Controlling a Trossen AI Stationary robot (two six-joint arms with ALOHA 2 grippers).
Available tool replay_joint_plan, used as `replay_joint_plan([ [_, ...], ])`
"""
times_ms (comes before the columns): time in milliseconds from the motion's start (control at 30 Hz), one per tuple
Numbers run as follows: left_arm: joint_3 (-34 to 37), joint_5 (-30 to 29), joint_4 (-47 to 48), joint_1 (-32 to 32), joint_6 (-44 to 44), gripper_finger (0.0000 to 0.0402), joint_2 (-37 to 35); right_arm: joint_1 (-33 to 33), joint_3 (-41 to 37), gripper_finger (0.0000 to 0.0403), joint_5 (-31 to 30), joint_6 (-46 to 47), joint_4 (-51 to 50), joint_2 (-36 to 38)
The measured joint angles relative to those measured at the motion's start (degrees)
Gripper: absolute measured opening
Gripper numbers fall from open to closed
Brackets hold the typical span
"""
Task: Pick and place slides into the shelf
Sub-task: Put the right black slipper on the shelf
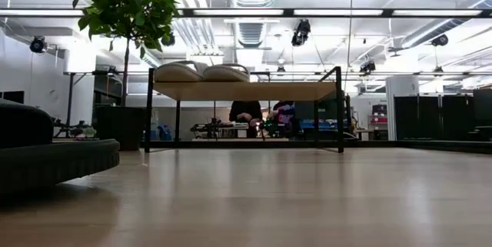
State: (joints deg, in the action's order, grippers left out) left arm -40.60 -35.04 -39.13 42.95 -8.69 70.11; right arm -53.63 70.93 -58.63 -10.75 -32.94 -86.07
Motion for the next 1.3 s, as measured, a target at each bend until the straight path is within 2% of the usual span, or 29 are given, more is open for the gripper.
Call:
replay_joint_plan([
  [133,0.0,0.0,0.2,-1.9,0.0,0.0283,0.2,0.0,-0.7,0.0012,4.3,-6.3,5.2,3.9],
  [300,0.0,0.0,1.2,-3.3,1.8,0.0283,-0.5,0.0,-0.8,0.0011,4.8,-8.3,5.3,7.2],
  [400,0.0,-0.3,0.8,-4.1,14.4,0.0283,-0.6,0.5,-0.9,0.0011,4.4,-6.6,5.6,9.0],
  [500,0.0,-0.2,1.0,-4.0,26.4,0.0283,0.5,1.8,-0.9,0.0011,5.2,-0.1,6.2,11.2],
  [567,0.0,0.0,1.2,-3.9,31.9,0.0283,1.5,2.5,-0.9,0.0011,6.8,3.0,6.3,12.7],
  [733,-0.8,-0.4,0.0,-4.0,42.0,0.0283,3.1,4.1,-0.9,0.0011,9.0,3.3,6.2,14.5],
  [933,-2.7,-3.2,-0.3,-5.0,42.9,0.0283,3.6,6.9,-0.9,0.0011,11.6,3.3,6.2,14.4],
  [1133,-2.6,-2.4,-0.1,-6.7,44.1,0.0283,3.7,10.6,-0.9,0.0011,13.7,2.4,6.2,14.0],
  [1300,-2.5,1.1,1.5,-8.2,43.3,0.0283,3.7,12.7,-0.9,0.0011,15.8,1.8,6.7,14.0],
])
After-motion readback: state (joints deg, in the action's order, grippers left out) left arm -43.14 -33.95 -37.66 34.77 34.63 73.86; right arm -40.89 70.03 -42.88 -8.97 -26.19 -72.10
